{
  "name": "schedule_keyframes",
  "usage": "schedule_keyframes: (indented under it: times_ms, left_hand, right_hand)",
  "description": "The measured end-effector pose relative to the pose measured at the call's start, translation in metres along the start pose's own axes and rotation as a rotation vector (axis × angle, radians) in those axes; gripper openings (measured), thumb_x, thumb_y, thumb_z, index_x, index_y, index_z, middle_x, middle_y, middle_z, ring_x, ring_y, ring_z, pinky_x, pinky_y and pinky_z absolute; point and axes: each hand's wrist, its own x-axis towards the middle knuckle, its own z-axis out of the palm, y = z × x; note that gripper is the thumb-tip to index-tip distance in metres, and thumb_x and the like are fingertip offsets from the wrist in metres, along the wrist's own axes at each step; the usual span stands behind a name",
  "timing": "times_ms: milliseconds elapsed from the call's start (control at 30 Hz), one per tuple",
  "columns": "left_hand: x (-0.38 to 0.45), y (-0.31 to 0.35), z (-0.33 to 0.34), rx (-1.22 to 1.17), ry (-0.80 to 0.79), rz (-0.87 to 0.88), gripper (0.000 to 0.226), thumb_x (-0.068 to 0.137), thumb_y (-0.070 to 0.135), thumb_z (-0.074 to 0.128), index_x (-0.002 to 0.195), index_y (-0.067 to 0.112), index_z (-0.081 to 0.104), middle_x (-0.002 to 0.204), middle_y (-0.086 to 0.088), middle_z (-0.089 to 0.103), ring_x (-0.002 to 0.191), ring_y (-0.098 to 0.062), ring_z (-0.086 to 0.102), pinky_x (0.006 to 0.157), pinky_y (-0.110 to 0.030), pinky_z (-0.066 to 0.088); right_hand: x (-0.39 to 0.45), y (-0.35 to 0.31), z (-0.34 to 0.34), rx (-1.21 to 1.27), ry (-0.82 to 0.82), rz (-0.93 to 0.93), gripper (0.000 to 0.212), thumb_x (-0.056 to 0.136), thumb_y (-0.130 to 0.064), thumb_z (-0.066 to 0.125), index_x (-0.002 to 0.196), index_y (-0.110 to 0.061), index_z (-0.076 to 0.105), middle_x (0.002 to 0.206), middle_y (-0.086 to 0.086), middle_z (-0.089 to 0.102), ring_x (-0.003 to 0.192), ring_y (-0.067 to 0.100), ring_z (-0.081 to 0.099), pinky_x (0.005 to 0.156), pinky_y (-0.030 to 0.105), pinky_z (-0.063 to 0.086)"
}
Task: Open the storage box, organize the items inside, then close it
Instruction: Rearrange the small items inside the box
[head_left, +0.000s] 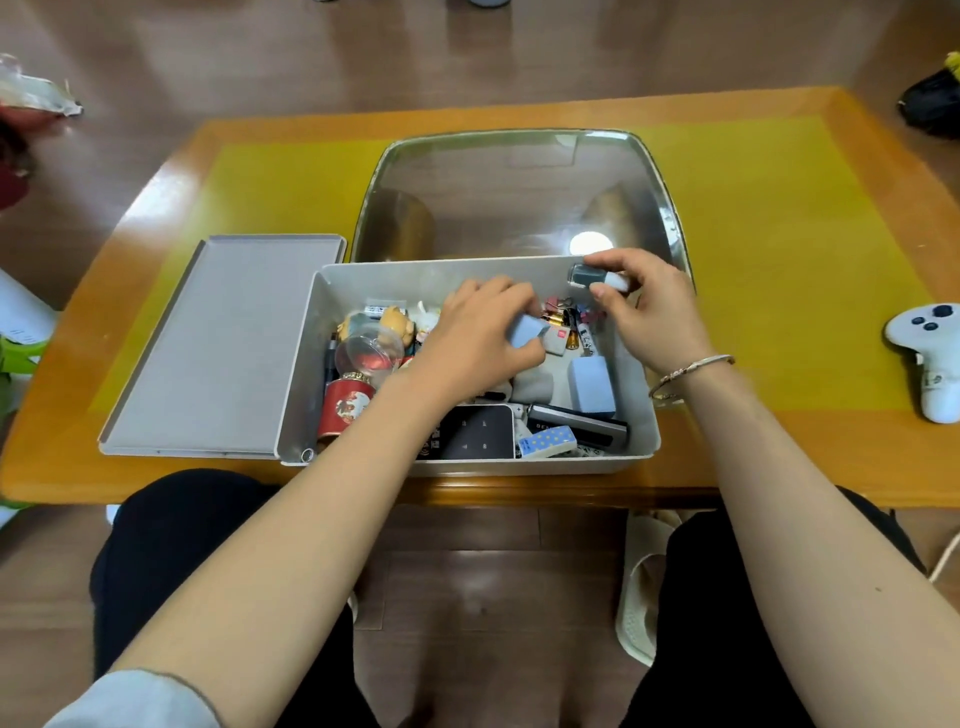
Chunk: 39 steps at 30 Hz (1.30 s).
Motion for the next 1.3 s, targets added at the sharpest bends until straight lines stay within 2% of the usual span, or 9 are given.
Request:
schedule_keyframes:
  times_ms: [233,333,400,500,600,700,933,1167,1300]
  left_hand:
    - [-0.022,-0.015,-0.031,0.293,-0.218,-0.17,0.023,0.079,0.038,0.057,0.097,0.024,0.063,0.107,-0.003,0.06,0.105,-0.028,0.048,0.091,-0.038,0.035]
    - [-0.022,-0.01,-0.019,0.551,-0.262,-0.236,0.032,0.087,0.035,0.05,0.11,0.018,0.065,0.134,-0.005,0.049,0.135,-0.033,0.025,0.112,-0.051,0.01]
    - [-0.014,-0.001,-0.008,0.522,-0.196,-0.192,0.034,0.089,0.032,0.049,0.118,0.015,0.058,0.137,-0.007,0.046,0.136,-0.033,0.024,0.114,-0.05,0.009]
    - [0.01,0.014,0.014,0.33,-0.152,0.027,0.037,0.09,0.026,0.048,0.123,0.013,0.048,0.133,-0.009,0.047,0.124,-0.028,0.037,0.103,-0.039,0.028]
    - [0.038,0.027,0.038,0.254,-0.267,0.125,0.049,0.094,0.035,0.049,0.138,0.018,0.037,0.143,-0.006,0.037,0.131,-0.025,0.033,0.103,-0.039,0.03]
    - [0.058,0.027,0.057,0.258,-0.324,0.073,0.048,0.095,0.043,0.046,0.135,0.017,0.04,0.139,-0.006,0.042,0.128,-0.027,0.038,0.098,-0.043,0.035]
    - [0.066,0.016,0.073,0.377,-0.344,-0.042,0.051,0.092,0.057,0.043,0.126,0.02,0.048,0.127,-0.011,0.05,0.123,-0.03,0.042,0.096,-0.045,0.032]
    - [0.061,0.018,0.063,0.266,-0.31,-0.022,0.022,0.092,0.02,0.046,0.113,0.017,0.05,0.109,-0.011,0.053,0.103,-0.033,0.053,0.083,-0.04,0.035]
    - [0.052,0.012,0.041,0.123,-0.284,0.011,0.036,0.08,-0.002,0.047,0.107,0.019,0.056,0.105,-0.004,0.057,0.102,-0.026,0.054,0.076,-0.033,0.031]
  right_hand:
    - [0.002,-0.002,-0.012,-0.06,0.023,0.081,0.017,0.089,-0.021,0.062,0.103,-0.014,0.069,0.084,-0.005,0.064,0.065,-0.006,0.052,0.058,0.001,0.034]
    - [0.004,-0.003,-0.019,-0.079,-0.008,0.1,0.017,0.088,-0.021,0.063,0.101,-0.014,0.07,0.068,-0.01,0.055,0.058,0.003,0.045,0.054,0.003,0.032]
    - [0.004,-0.003,-0.022,-0.087,-0.02,0.097,0.017,0.087,-0.017,0.065,0.103,-0.014,0.07,0.064,-0.013,0.048,0.054,0.003,0.041,0.053,0.005,0.033]
    - [0.004,-0.002,-0.024,-0.106,-0.038,0.087,0.02,0.086,-0.01,0.065,0.105,-0.012,0.069,0.08,-0.006,0.052,0.061,-0.002,0.043,0.06,0.001,0.032]
    - [0.005,0.0,-0.024,-0.13,-0.05,0.077,0.023,0.086,-0.005,0.062,0.108,-0.01,0.068,0.092,-0.004,0.052,0.069,0.0,0.045,0.067,0.003,0.031]
    - [0.007,0.003,-0.024,-0.138,-0.043,0.08,0.025,0.087,-0.002,0.059,0.109,-0.01,0.068,0.094,-0.002,0.052,0.08,0.01,0.046,0.072,0.011,0.032]
    - [0.009,0.007,-0.019,-0.156,-0.047,0.103,0.023,0.088,-0.006,0.059,0.108,-0.015,0.067,0.093,-0.005,0.051,0.08,0.008,0.046,0.068,0.008,0.03]
    - [0.01,0.006,-0.014,-0.156,-0.049,0.11,0.023,0.088,-0.009,0.059,0.109,-0.015,0.067,0.097,-0.001,0.056,0.082,0.009,0.047,0.069,0.009,0.029]
    - [0.011,0.006,-0.016,-0.124,-0.013,0.118,0.022,0.088,-0.007,0.059,0.108,-0.013,0.067,0.102,0.003,0.061,0.085,0.007,0.047,0.067,-0.002,0.029]
